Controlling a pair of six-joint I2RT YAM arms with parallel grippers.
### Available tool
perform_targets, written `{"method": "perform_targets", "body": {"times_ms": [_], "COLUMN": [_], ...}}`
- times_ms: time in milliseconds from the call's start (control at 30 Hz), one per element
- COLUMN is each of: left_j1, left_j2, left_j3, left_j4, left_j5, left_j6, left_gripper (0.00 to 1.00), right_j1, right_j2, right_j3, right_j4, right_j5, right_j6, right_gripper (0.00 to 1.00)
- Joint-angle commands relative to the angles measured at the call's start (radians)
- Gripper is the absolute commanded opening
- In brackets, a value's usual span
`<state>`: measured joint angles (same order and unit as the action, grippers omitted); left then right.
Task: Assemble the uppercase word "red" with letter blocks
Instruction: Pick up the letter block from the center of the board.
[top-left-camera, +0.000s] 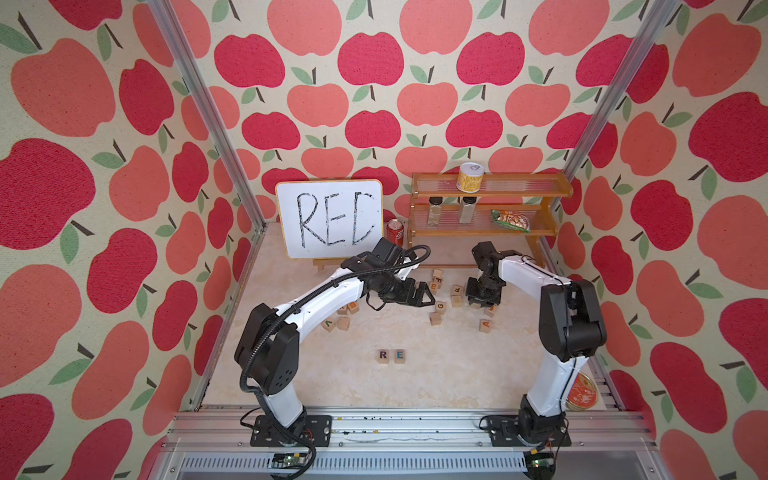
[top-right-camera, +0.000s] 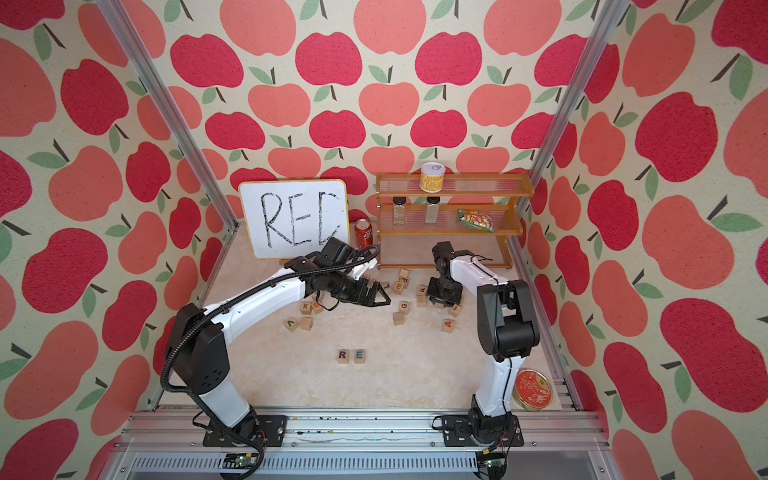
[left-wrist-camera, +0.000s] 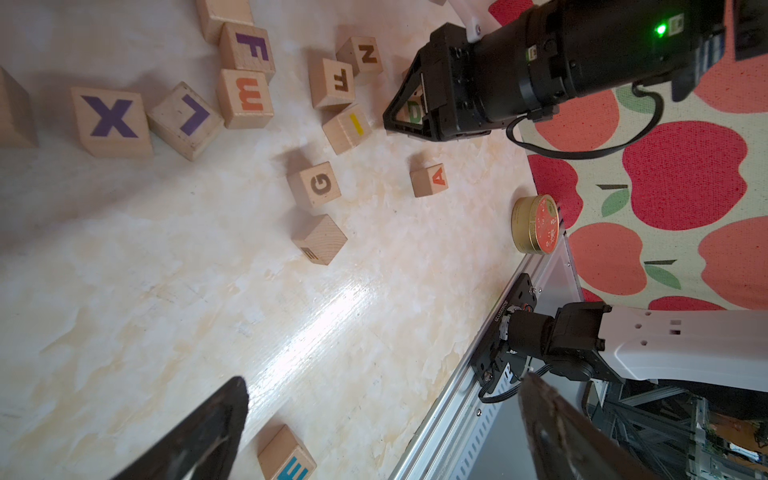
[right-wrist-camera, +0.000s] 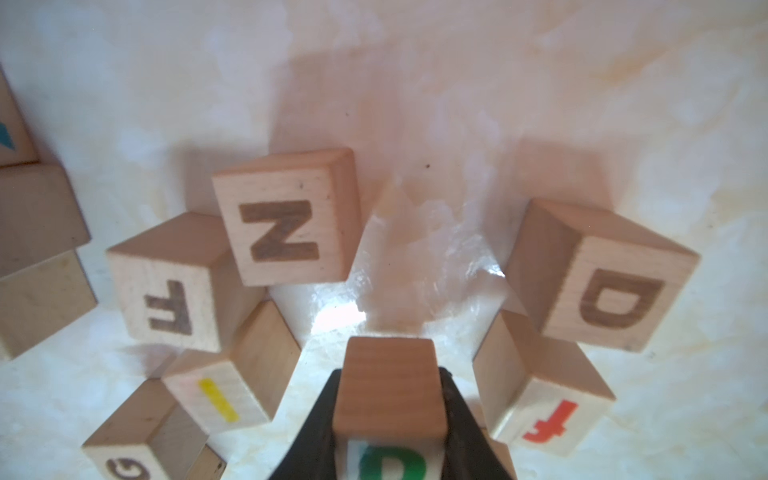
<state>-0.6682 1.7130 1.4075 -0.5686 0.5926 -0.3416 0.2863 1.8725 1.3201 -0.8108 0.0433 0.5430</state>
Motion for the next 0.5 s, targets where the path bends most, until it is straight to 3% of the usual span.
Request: {"method": "perform_targets", "body": {"times_ms": [0,467], "left_j1": [0.002,-0.005], "left_j2": [-0.047,-0.188], "left_j3": [-0.012,-0.145], "left_j4": [-0.016,0.019], "left_j5": [0.017,-0.018], "left_j6": [0.010,-0.027], "left_gripper": [0.99,0.99], "right_j1": [0.011,0.088], "right_j2": [-0.046,-0.114], "right_j3": [-0.023,-0.054], "right_j4": [-0.040,-0.065], "right_j5": [0.010,0.024], "right_j6": [0.000,0.038], "right_gripper": [0.00,0.00]}}
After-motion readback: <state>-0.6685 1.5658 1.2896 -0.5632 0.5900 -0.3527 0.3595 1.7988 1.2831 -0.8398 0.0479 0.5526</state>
